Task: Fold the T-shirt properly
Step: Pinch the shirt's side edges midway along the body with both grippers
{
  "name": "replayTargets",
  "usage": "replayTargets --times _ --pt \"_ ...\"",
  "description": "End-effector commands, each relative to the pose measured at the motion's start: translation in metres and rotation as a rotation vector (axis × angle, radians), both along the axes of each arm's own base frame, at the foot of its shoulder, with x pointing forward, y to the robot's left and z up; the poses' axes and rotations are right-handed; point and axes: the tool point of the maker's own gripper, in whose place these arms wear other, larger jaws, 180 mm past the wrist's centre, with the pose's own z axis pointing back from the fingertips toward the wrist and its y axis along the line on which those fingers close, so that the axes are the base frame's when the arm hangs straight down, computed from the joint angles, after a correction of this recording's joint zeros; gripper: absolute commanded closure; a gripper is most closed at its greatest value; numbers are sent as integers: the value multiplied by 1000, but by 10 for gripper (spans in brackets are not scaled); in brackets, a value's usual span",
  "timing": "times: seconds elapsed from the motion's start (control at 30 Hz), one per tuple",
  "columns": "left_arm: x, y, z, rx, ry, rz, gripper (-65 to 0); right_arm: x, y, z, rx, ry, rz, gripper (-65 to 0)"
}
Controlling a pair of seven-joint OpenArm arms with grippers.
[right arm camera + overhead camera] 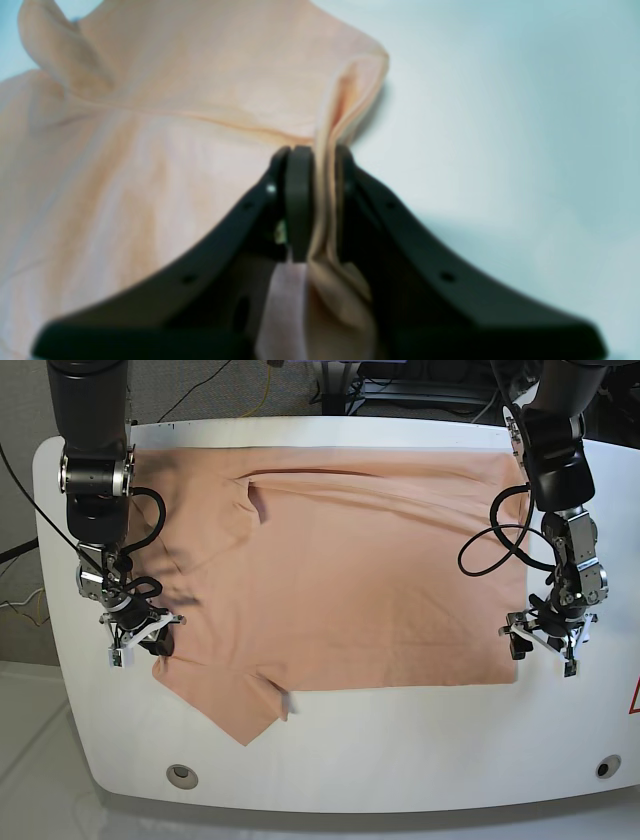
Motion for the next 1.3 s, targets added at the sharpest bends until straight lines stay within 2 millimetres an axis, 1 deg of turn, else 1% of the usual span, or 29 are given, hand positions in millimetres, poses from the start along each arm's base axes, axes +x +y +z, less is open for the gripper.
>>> replayTargets --times 0.0,0.23,0.33,0.47,0.53,0.6,0.7,0.77,0.87,0.93,1.0,1.13,1.27 --pt "16 8 22 3 -92 14 -407 -5 -2 -6 -30 60 32 -66" --pt "17 8 12 -18 -98 28 -407 -5 -1 -6 -28 59 35 -66" --pt "24 9 15 -29 -119 34 -409 -5 -1 -6 -28 59 35 -67" --pt "26 8 6 -52 -94 44 -409 -5 -2 -6 -28 59 35 -68" --pt "27 6 1 -68 -79 47 -409 -6 -7 -5 -36 59 30 -68" --pt "29 -2 -5 -90 -67 44 -409 -6 -8 -4 -37 59 29 -68" --pt "29 -9 -10 -105 -58 41 -409 -6 -9 -4 -38 59 28 -68" --pt "30 -20 -12 -123 -57 32 -409 -6 -9 -4 -37 59 29 -68" --pt "30 -31 -16 -138 -52 21 -409 -6 -10 -4 -39 59 28 -68" --pt "30 -41 -19 -154 -48 14 -409 -7 -16 -3 -46 59 23 -68" --pt "30 -48 -22 -166 -45 9 -409 -7 -17 -3 -47 59 22 -68" --pt "31 -59 -24 -181 -44 1 -409 -7 -17 -2 -49 60 21 -68" --pt "30 -63 -26 -189 -39 -2 -409 -7 -17 -2 -49 60 21 -68"
